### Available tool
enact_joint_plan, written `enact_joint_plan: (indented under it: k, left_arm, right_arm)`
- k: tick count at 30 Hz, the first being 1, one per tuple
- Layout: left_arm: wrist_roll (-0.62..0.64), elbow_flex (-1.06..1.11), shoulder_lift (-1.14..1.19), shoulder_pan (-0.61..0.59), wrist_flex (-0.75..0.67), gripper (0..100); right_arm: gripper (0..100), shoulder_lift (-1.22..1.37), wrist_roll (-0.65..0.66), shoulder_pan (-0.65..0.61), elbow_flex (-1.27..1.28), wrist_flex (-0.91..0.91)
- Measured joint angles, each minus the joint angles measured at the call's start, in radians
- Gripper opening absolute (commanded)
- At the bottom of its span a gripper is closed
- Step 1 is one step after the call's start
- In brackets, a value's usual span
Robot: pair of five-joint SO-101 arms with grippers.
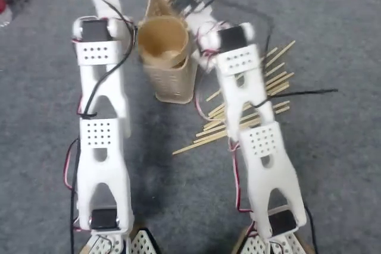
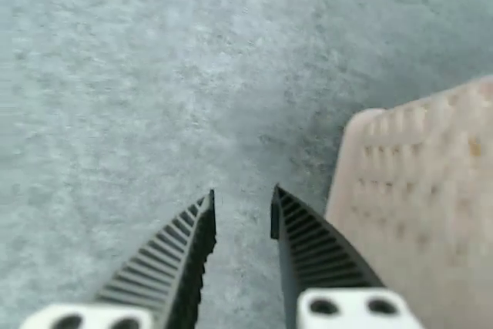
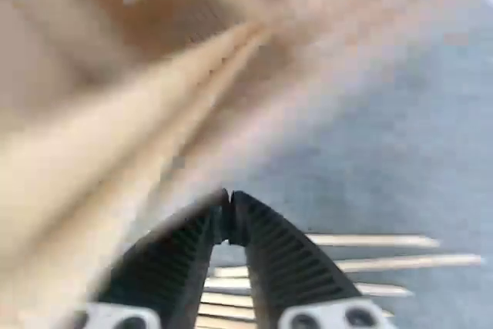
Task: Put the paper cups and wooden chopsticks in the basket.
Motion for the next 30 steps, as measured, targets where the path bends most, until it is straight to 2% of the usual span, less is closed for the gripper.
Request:
enact_joint_plan:
  k: [2,9,12,15,18,21,25,30]
  left_arm:
    - [0.0,0.0,0.0,-0.035,-0.012,18]
    - [0.0,0.0,0.0,-0.146,-0.021,20]
    - [0.002,0.0,0.0,-0.198,-0.003,20]
    - [0.003,-0.002,0.012,-0.258,0.002,20]
    - [0.061,-0.002,0.078,-0.316,0.002,20]
    - [0.11,-0.002,0.169,-0.334,0.002,20]
    - [0.167,-0.009,0.253,-0.339,0.002,20]
    - [0.178,-0.012,0.252,-0.348,0.002,20]
  right_arm:
    - [17.7,-0.087,-0.031,0.041,0.0,0.0]
    - [19.0,-0.374,-0.095,0.078,-0.002,0.0]
    - [24.9,-0.473,-0.186,0.054,-0.002,0.0]
    - [28.5,-0.54,-0.249,-0.028,0.005,0.0]
    - [28.5,-0.554,-0.302,-0.126,0.071,0.0]
    - [28.7,-0.552,-0.382,-0.169,0.166,-0.031]
    - [28.7,-0.552,-0.52,-0.164,0.255,-0.106]
    - [28.8,-0.552,-0.644,-0.123,0.359,-0.226]
